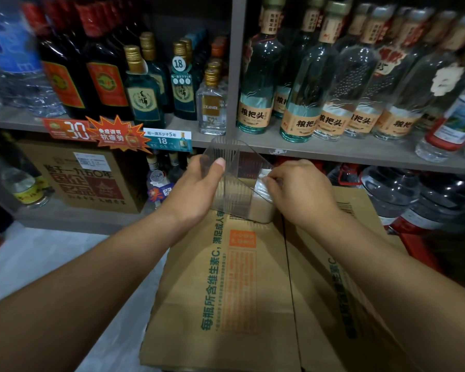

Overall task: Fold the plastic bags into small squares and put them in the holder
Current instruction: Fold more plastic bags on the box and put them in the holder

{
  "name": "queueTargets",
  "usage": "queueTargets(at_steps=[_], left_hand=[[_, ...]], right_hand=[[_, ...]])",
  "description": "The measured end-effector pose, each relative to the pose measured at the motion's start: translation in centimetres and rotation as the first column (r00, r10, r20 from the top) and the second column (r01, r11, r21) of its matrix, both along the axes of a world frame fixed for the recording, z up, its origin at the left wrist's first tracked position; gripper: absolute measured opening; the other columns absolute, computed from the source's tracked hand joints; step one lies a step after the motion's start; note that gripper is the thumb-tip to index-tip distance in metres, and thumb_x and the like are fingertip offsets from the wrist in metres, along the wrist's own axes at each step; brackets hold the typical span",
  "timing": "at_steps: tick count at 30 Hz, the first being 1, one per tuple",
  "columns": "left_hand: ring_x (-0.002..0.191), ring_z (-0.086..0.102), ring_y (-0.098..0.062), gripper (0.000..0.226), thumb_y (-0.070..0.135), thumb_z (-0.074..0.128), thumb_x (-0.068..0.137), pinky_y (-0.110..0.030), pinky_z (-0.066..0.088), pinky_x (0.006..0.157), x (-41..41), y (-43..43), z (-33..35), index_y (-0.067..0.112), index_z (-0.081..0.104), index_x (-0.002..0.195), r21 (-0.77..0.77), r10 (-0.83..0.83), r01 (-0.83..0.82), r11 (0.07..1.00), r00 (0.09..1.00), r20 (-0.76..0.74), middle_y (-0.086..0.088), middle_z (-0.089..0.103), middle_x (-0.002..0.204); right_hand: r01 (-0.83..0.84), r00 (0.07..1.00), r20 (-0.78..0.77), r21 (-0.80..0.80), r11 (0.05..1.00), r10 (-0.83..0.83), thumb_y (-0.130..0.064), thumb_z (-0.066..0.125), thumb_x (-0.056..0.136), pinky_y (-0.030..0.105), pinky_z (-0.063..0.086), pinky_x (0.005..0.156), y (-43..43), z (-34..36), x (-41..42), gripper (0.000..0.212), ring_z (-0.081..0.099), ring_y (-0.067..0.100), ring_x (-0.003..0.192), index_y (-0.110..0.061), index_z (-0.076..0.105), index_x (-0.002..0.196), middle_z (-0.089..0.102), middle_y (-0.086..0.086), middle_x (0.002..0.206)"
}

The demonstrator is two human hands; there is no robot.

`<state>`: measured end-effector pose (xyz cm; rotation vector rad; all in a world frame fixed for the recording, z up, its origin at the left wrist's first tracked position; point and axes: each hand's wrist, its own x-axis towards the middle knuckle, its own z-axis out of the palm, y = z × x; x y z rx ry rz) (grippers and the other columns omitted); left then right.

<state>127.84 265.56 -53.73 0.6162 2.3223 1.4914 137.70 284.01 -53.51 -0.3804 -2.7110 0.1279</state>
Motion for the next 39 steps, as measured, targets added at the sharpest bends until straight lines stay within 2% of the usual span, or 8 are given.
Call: queueTargets(at_steps=[5, 9, 18, 26, 29, 32, 35, 39], left_hand=[[0.13, 0.045, -0.012, 0.051, 0.055, 0.037, 0.105, -0.027, 0.028, 0.099, 0.2, 0.0, 0.2, 0.027, 0.04, 0.148, 0.021, -0.011, 0.011, 1.0, 1.0, 0.004, 0.007, 0.051, 0.144], [0.13, 0.046, -0.014, 0.053, 0.056, 0.037, 0.104, -0.029, 0.029, 0.098, 0.2, 0.0, 0.3, 0.027, 0.039, 0.148, 0.006, -0.007, 0.007, 1.0, 1.0, -0.001, 0.005, 0.051, 0.145], [0.118, 0.049, -0.009, 0.044, 0.053, 0.039, 0.105, -0.026, 0.03, 0.093, 0.5, 0.0, 0.4, 0.03, 0.044, 0.143, 0.027, 0.003, -0.003, 1.0, 1.0, 0.017, 0.013, 0.055, 0.129], [0.119, 0.048, -0.009, 0.046, 0.055, 0.038, 0.105, -0.026, 0.029, 0.094, 0.4, 0.1, 0.4, 0.031, 0.043, 0.144, 0.021, 0.003, -0.004, 1.0, 1.0, 0.019, 0.012, 0.055, 0.131], [0.118, 0.049, -0.009, 0.043, 0.053, 0.038, 0.105, -0.025, 0.029, 0.093, 0.4, 0.1, 0.4, 0.031, 0.043, 0.142, 0.023, 0.005, -0.006, 1.0, 1.0, 0.016, 0.012, 0.055, 0.128], [0.12, 0.049, -0.011, 0.044, 0.054, 0.038, 0.105, -0.026, 0.029, 0.095, 0.4, 0.1, 0.3, 0.029, 0.043, 0.142, 0.02, 0.0, 0.0, 1.0, 1.0, 0.011, 0.01, 0.055, 0.131], [0.119, 0.048, -0.01, 0.045, 0.054, 0.038, 0.105, -0.026, 0.028, 0.094, 0.4, 0.1, 0.3, 0.029, 0.042, 0.142, 0.016, 0.003, -0.003, 1.0, 1.0, 0.006, 0.01, 0.053, 0.132], [0.121, 0.049, -0.011, 0.046, 0.055, 0.038, 0.104, -0.027, 0.029, 0.095, 0.4, 0.1, 0.2, 0.03, 0.043, 0.142, 0.021, 0.006, -0.006, 1.0, 1.0, 0.006, 0.01, 0.054, 0.134]], right_hand=[[0.03, 0.982, 0.188, -0.049, 0.998, -0.021, -0.043, 0.038, 0.105, 0.035, 0.038, 0.064, 0.3, 0.4, -0.5, 0.031, 0.06, 0.03, 0.092, -0.026, 0.056, 0.084, 0.061, 0.002, 0.085], [0.025, 0.937, 0.348, -0.186, 0.982, 0.042, -0.047, 0.035, 0.105, 0.037, 0.041, 0.071, 1.0, 1.1, -1.5, 0.031, 0.059, 0.03, 0.093, -0.026, 0.054, 0.091, 0.06, 0.001, 0.092], [-0.089, 0.979, 0.177, -0.089, 0.992, 0.103, -0.039, 0.043, 0.104, 0.035, 0.043, 0.076, 0.8, 0.4, -0.3, 0.033, 0.042, 0.017, 0.098, -0.022, 0.07, 0.1, 0.059, -0.002, 0.096], [-0.018, 0.887, 0.442, -0.246, 0.969, 0.129, -0.051, 0.03, 0.105, 0.042, 0.042, 0.083, 1.4, 0.7, -1.4, 0.025, 0.049, 0.03, 0.104, -0.03, 0.04, 0.097, 0.056, 0.01, 0.102], [0.021, 0.861, 0.485, -0.333, 0.943, 0.153, -0.055, 0.031, 0.104, 0.038, 0.039, 0.08, 1.6, 0.9, -1.9, 0.031, 0.051, 0.028, 0.104, -0.027, 0.043, 0.1, 0.056, 0.011, 0.11], [-0.056, 0.906, 0.381, -0.327, 0.943, 0.186, -0.051, 0.035, 0.104, 0.037, 0.042, 0.075, 1.7, 0.7, -1.3, 0.037, 0.056, 0.025, 0.099, -0.021, 0.056, 0.098, 0.061, 0.003, 0.099], [-0.146, 0.923, 0.324, -0.201, 0.969, 0.206, -0.05, 0.033, 0.105, 0.038, 0.043, 0.086, 1.2, 0.9, -0.2, 0.042, 0.05, 0.025, 0.108, -0.021, 0.063, 0.102, 0.061, 0.002, 0.103], [-0.065, 0.858, 0.469, -0.307, 0.949, 0.211, -0.068, 0.027, 0.097, 0.045, 0.04, 0.102, 0.8, 2.2, 0.5, 0.056, 0.038, 0.023, 0.128, -0.029, 0.055, 0.125, 0.057, 0.002, 0.127]])
